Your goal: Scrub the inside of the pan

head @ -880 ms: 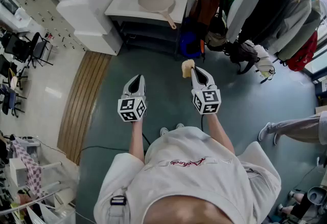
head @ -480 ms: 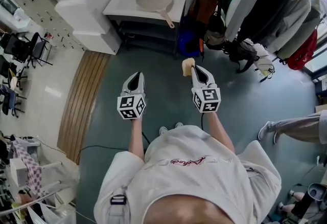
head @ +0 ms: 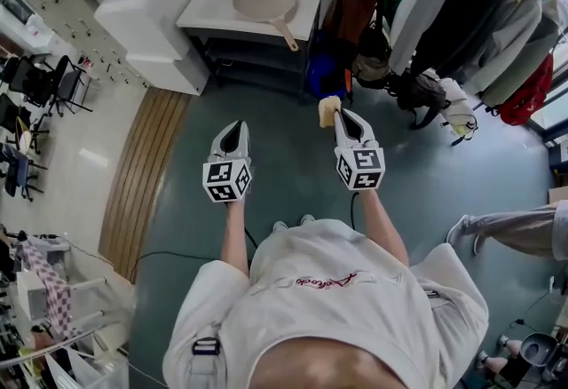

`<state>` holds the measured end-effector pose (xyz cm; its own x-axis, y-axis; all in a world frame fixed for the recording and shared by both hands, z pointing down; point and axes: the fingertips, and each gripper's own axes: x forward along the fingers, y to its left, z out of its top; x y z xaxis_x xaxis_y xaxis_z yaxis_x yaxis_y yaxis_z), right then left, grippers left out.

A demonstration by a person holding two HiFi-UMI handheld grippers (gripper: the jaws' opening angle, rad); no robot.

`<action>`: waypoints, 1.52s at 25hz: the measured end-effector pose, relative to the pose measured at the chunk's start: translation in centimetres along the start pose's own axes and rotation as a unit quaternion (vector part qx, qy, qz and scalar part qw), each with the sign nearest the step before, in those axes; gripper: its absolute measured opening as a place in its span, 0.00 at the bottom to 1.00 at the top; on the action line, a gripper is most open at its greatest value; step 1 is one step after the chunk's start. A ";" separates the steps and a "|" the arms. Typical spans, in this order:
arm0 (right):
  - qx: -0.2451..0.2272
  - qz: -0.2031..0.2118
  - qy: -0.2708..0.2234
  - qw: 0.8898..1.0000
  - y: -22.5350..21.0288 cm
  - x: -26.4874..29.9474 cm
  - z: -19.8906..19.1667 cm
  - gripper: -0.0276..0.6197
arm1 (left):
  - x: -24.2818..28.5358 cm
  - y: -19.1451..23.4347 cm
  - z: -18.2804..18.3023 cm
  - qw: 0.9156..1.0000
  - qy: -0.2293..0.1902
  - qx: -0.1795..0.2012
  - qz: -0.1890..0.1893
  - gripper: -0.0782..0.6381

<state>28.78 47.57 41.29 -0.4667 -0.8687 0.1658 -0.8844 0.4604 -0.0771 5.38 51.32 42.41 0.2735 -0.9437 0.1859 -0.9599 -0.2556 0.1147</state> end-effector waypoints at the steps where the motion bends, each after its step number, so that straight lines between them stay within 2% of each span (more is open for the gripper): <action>1: -0.001 0.001 0.000 1.000 -0.3 0.1 0.1 0.08 | 0.2 -0.1 0.0 1.000 0.001 0.002 0.002 0.11; 13: -0.011 0.020 0.003 1.000 -1.7 1.2 -0.2 0.08 | 1.4 -1.0 -1.3 1.000 0.013 0.018 0.016 0.11; 21: -0.013 0.027 0.010 1.000 -1.6 2.7 -1.0 0.08 | 2.6 -0.4 -1.7 1.000 0.010 0.012 0.013 0.11; 29: -0.023 0.031 0.011 0.999 -1.3 6.6 -0.8 0.08 | 5.5 2.1 -2.3 1.000 0.009 -0.001 0.014 0.11; 38: -0.026 0.022 0.013 0.999 -2.7 14.0 0.3 0.08 | 12.3 6.1 -1.2 1.000 0.008 -0.010 0.005 0.11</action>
<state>24.60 34.07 43.48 -0.5050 -0.8420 0.1897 -0.8605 0.5084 -0.0336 2.99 38.42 46.52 0.2642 -0.9428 0.2034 -0.9616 -0.2411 0.1312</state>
